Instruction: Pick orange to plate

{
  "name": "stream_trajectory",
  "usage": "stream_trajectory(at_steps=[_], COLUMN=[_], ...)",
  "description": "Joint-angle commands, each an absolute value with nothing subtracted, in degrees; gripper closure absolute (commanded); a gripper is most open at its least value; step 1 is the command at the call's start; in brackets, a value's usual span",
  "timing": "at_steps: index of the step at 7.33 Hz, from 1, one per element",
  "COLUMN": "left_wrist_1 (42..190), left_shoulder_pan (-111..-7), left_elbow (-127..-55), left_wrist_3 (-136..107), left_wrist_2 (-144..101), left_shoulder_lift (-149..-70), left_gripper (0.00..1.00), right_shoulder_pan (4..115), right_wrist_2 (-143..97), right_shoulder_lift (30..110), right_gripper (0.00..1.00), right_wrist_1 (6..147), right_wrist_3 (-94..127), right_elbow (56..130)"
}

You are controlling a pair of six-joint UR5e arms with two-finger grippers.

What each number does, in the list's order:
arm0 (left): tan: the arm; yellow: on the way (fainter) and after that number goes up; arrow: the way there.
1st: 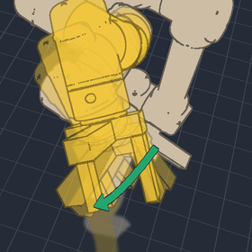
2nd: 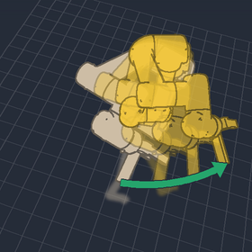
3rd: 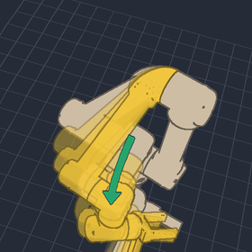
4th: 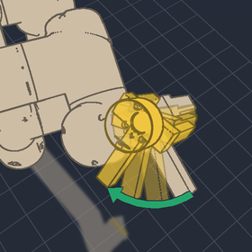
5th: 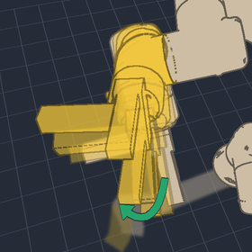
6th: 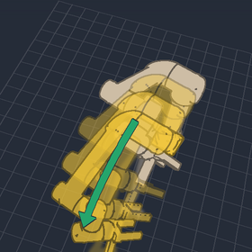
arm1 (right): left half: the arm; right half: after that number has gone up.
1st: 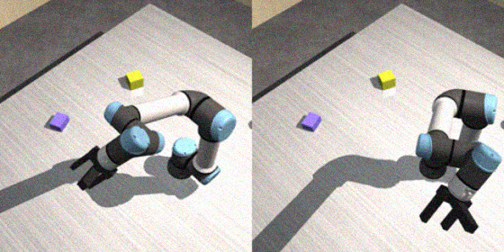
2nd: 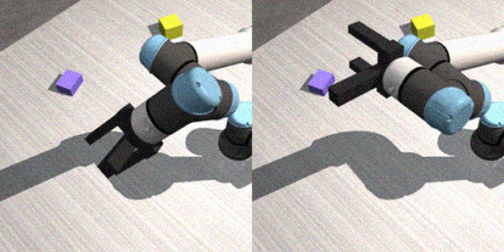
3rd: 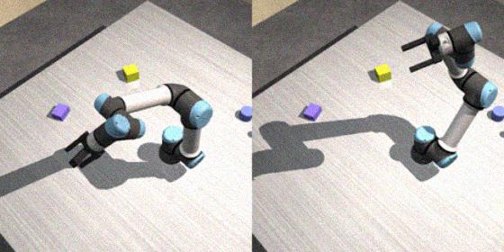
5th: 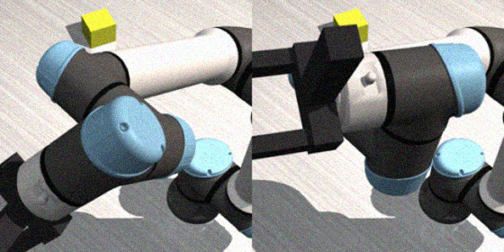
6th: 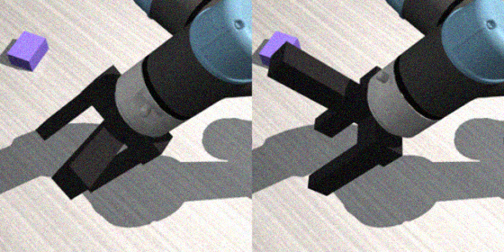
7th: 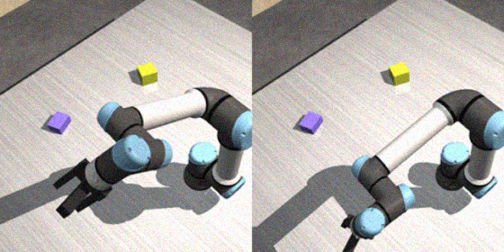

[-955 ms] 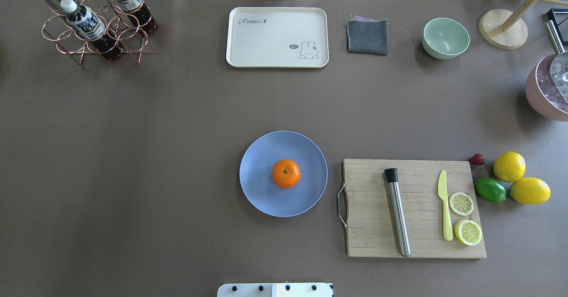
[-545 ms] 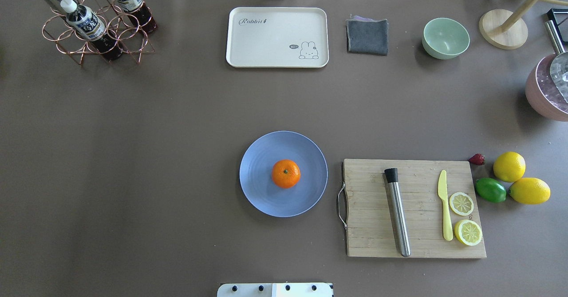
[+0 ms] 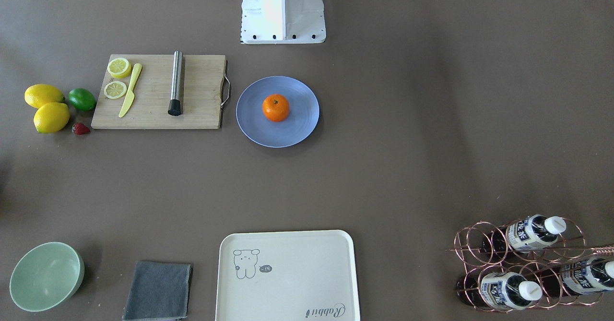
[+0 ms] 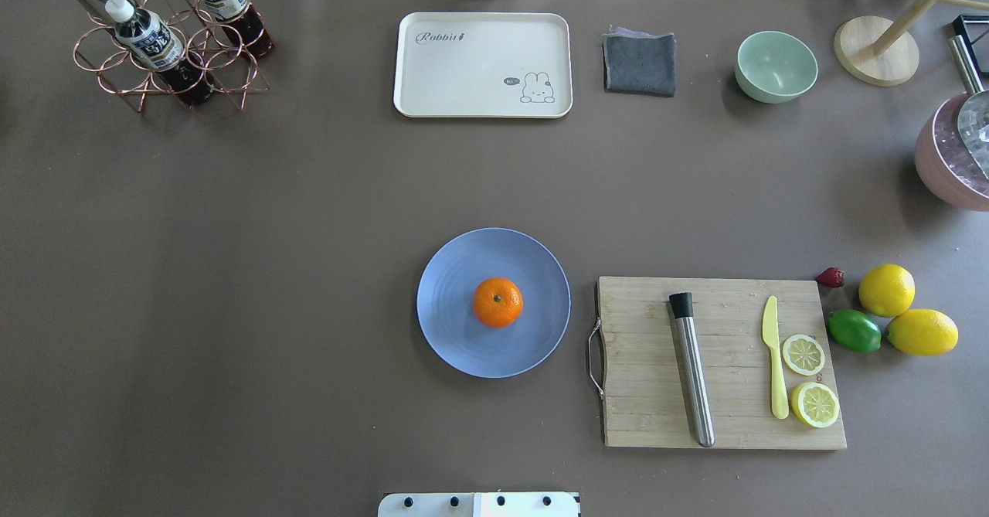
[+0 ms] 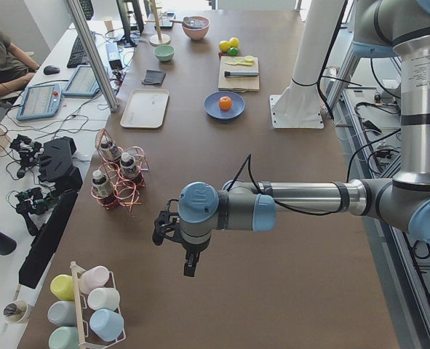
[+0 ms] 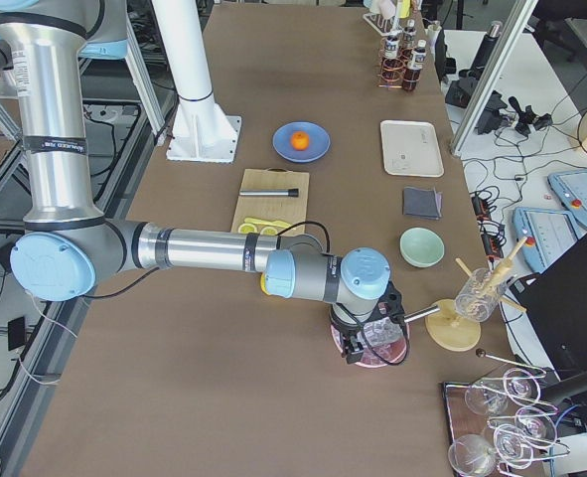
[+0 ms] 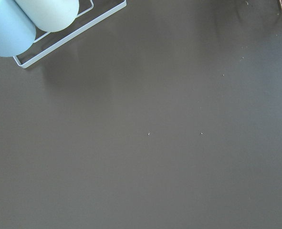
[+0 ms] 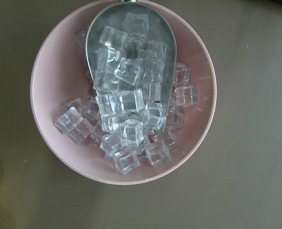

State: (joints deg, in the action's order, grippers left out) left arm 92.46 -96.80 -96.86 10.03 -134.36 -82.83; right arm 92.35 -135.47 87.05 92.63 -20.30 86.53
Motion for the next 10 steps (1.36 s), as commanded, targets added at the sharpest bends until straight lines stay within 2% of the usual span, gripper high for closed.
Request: stream_trajectory(at_steps=[1,10], left_wrist_1=[92.55,92.46], left_shoulder_pan=[-96.24,-96.06], left_elbow=[-97.03,-96.94], left_wrist_3=[9.84,9.67], left_wrist_2=[-133.42,-133.95], left_shoulder_lift=[-82.70,-83.49], left_gripper=[0.02,0.02], right_shoulder_pan=[92.99,92.46], right_wrist_2=[-135.62,-135.70], right_shoulder_lift=[87.36,86.05], right_gripper=[0.00,0.00], right_wrist_1=[92.46,96.68], right_wrist_3=[-20.04,-19.95], right_elbow=[86.75,87.10])
